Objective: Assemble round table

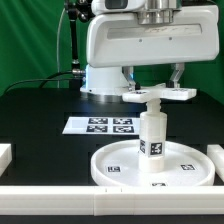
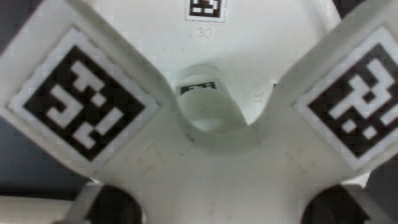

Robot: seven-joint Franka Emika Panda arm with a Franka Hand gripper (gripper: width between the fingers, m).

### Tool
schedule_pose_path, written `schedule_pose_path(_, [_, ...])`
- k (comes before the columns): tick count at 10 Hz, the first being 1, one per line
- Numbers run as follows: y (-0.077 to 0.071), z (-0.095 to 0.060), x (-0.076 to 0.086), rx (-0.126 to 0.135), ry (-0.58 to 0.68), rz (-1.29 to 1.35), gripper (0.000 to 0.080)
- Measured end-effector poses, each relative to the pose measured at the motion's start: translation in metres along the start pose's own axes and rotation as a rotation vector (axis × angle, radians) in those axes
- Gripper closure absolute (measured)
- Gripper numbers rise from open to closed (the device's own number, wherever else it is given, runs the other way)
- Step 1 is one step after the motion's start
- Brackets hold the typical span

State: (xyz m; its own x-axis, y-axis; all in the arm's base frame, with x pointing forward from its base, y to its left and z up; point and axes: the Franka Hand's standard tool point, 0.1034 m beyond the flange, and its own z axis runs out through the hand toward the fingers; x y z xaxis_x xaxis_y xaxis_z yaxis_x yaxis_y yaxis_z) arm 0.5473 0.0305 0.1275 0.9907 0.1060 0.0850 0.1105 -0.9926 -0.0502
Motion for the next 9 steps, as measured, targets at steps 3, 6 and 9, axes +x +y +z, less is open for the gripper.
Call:
schedule_pose_path(3, [0.002,0.0,0.006,-0.002,0.006,0.002,0.0357])
schedule_pose_path(6, [0.004,0.01,0.012,-0.005,-0.002,-0.008,0.0357])
schedule_pose_path(9, [0.008,0.012,0.014,-0.005,-0.005,-0.025,0.0357])
